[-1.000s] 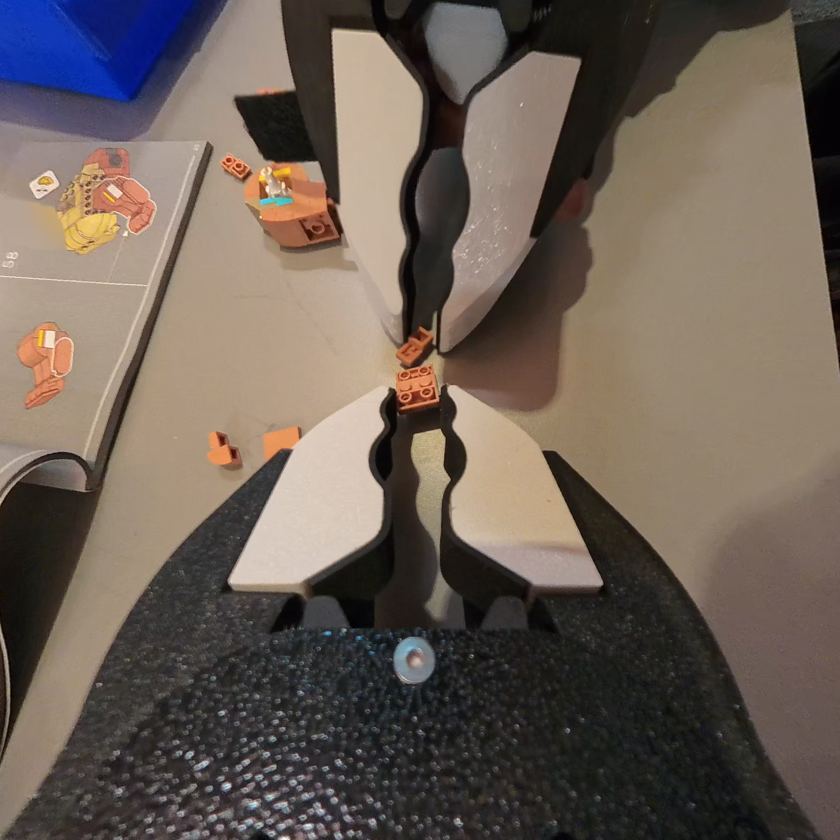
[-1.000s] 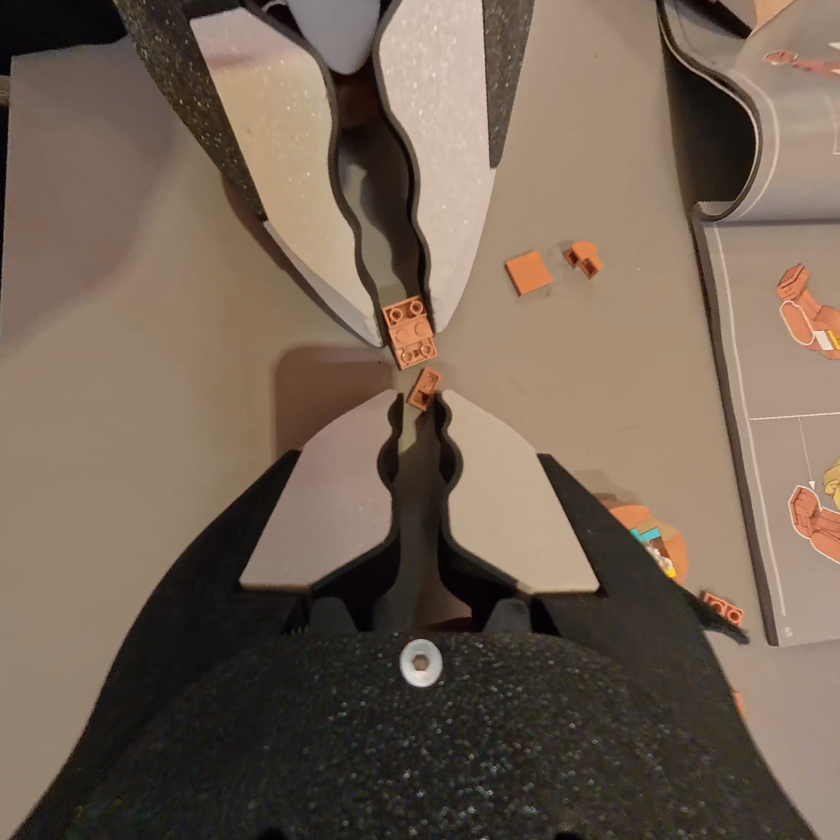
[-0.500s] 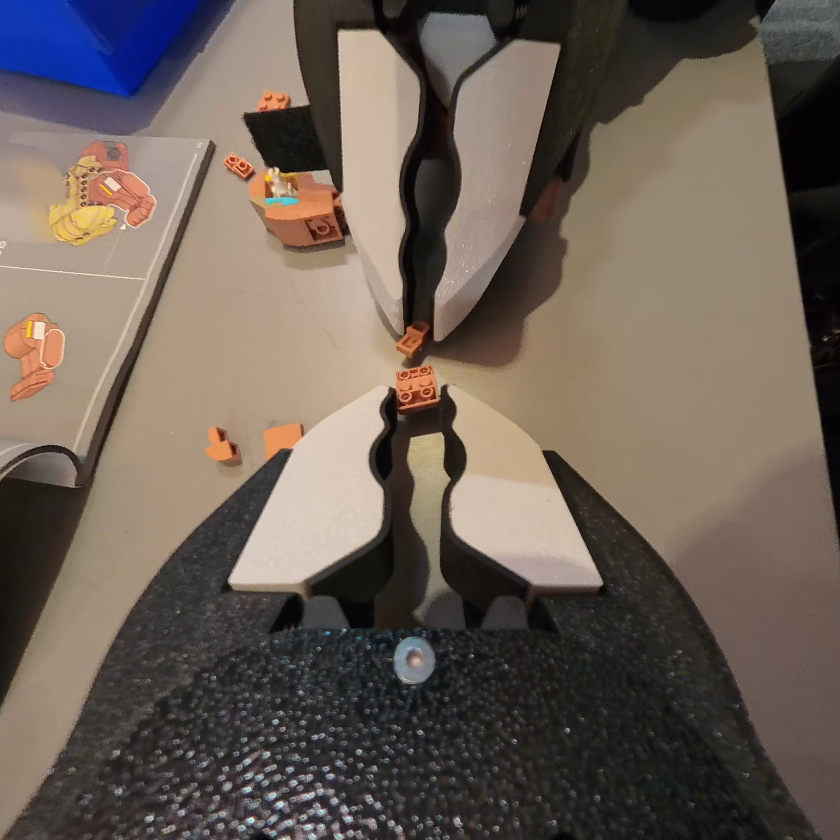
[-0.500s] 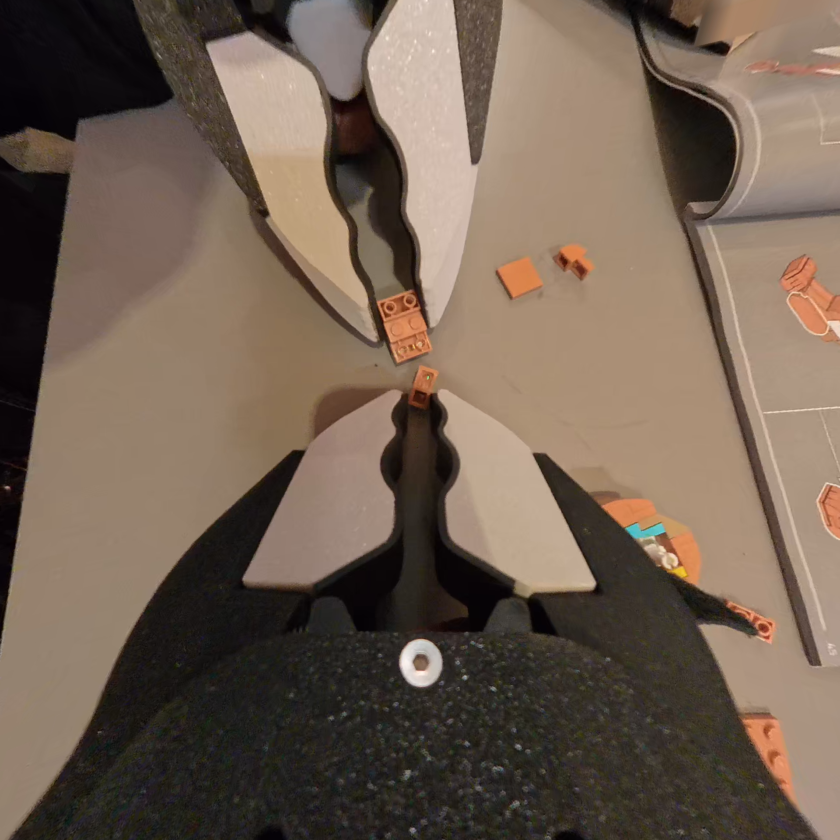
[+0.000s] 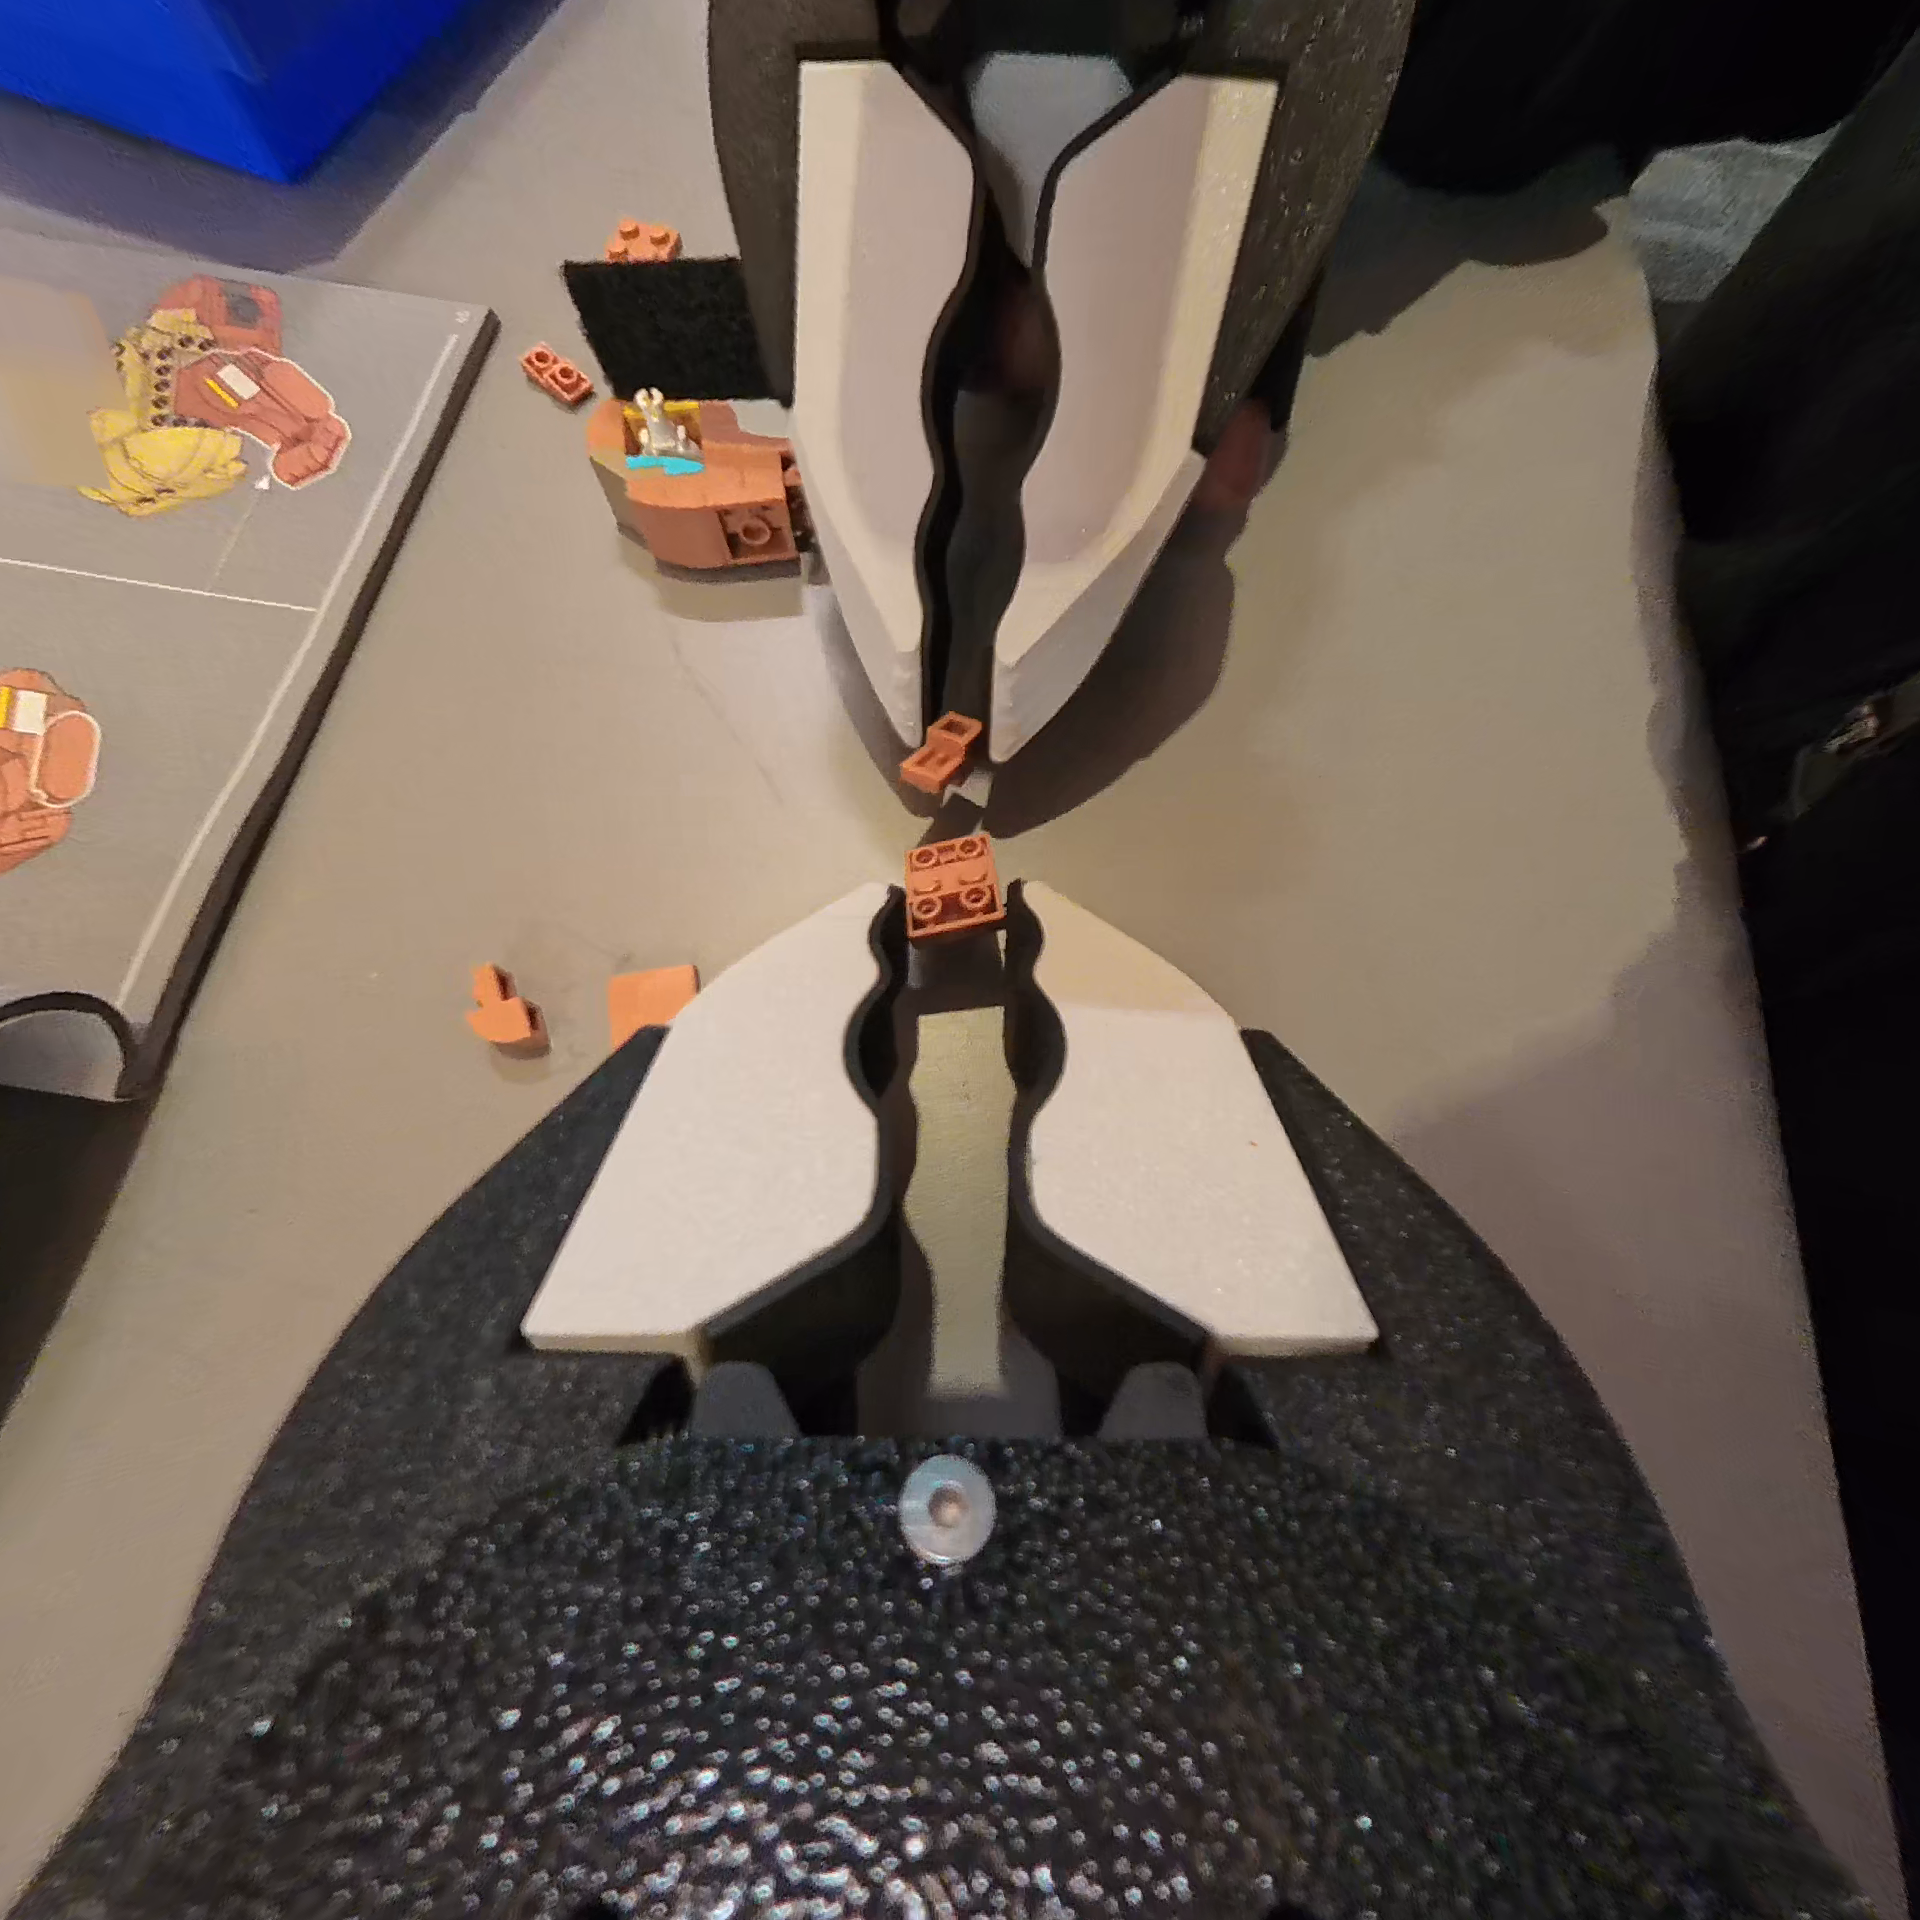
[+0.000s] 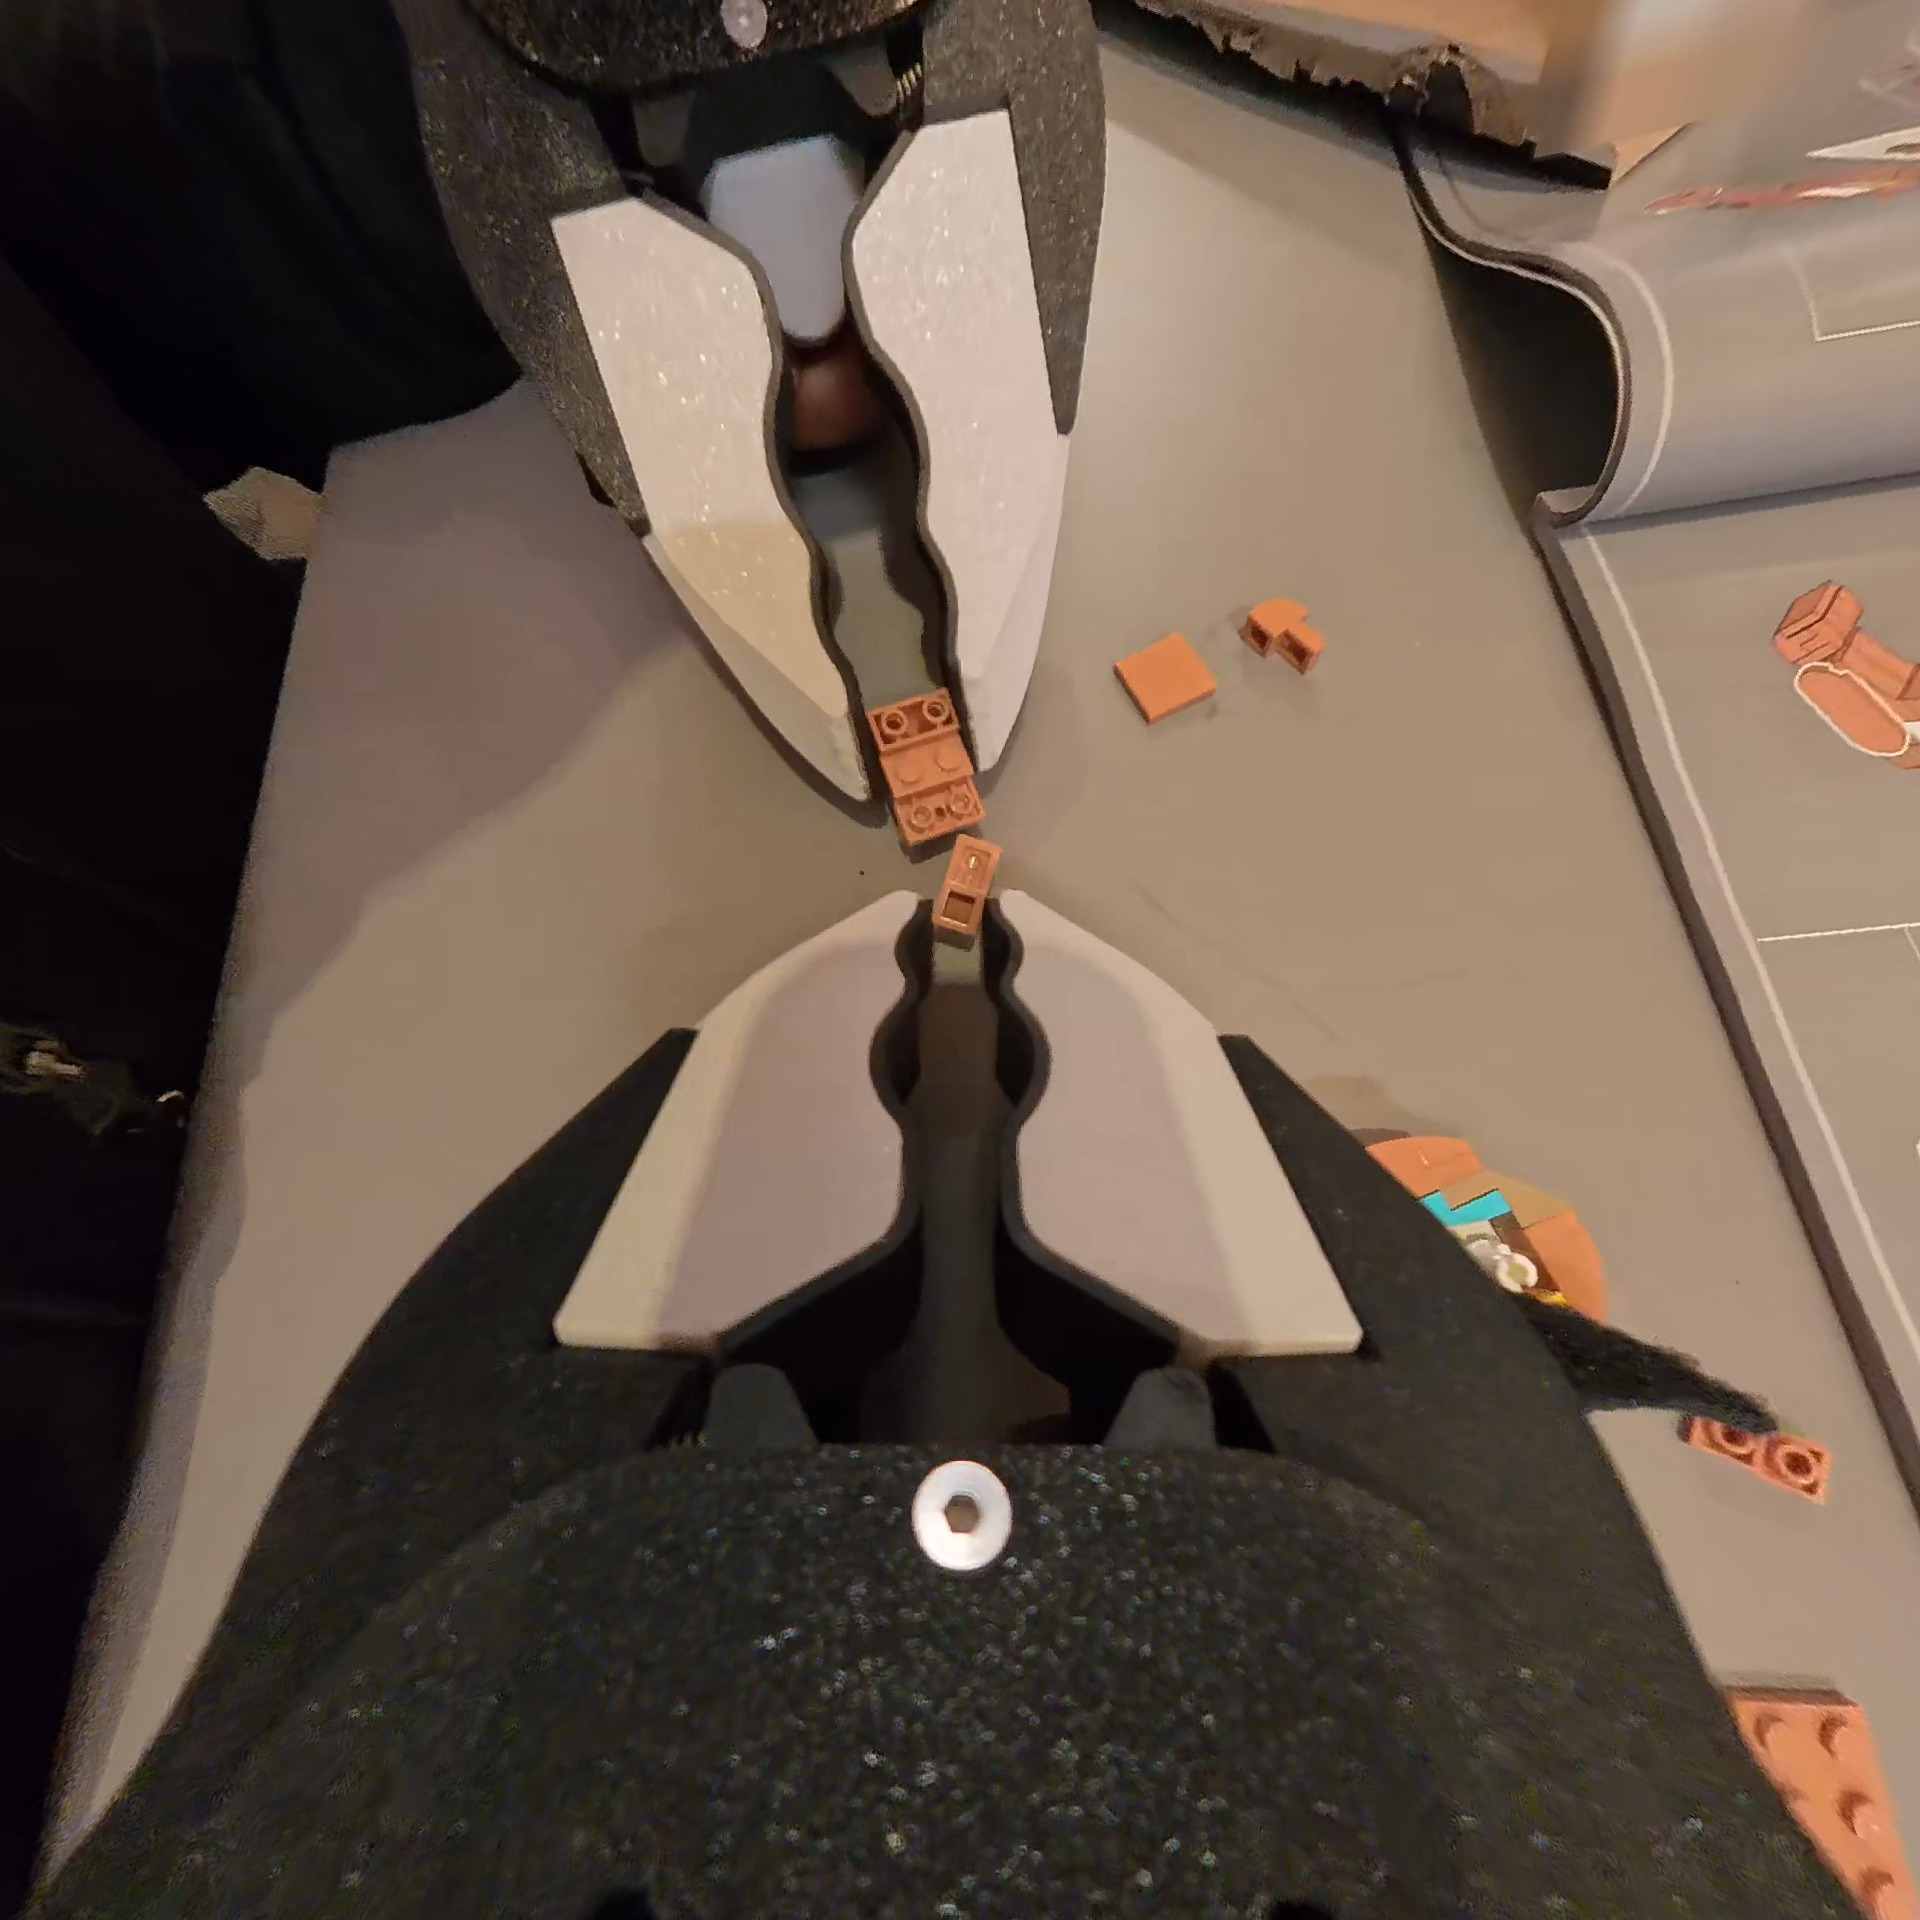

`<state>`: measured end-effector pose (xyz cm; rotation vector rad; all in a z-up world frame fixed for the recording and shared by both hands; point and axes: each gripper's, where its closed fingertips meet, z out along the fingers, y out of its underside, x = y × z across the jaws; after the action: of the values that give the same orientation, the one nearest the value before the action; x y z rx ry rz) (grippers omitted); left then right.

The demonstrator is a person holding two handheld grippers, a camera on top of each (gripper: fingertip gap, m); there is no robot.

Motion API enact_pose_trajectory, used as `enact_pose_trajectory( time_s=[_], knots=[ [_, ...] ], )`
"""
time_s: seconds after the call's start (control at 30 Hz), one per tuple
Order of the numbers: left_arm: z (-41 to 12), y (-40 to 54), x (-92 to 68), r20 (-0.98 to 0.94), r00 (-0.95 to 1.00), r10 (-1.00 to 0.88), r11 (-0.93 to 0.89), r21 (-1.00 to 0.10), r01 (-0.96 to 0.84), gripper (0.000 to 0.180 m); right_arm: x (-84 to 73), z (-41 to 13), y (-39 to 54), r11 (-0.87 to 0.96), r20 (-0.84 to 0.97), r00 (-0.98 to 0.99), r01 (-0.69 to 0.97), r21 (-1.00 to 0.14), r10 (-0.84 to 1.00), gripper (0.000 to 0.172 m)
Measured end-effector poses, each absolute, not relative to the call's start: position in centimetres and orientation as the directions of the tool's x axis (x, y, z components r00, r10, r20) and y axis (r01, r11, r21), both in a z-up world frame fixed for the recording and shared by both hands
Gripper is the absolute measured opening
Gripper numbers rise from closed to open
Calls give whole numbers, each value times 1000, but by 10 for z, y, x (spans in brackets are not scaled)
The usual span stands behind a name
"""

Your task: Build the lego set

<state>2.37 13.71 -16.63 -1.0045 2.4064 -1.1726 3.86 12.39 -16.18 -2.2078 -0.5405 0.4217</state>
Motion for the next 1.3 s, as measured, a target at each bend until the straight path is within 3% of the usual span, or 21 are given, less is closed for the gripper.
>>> enact_pose_trajectory(
  time_s=[0.43, 1.3],
  knots=[
    [-158, 138, 25, 134, -717, -684, 350, -802, -484, 17, 39, -151, 122, -538, -154, 837, 186, -823, 525, 9],
    [-140, 131, 39, 53, -798, -601, 356, -876, -326, 17, 47, -118, 117, -401, -79, 842, 170, -900, 534, 8]
  ],
)
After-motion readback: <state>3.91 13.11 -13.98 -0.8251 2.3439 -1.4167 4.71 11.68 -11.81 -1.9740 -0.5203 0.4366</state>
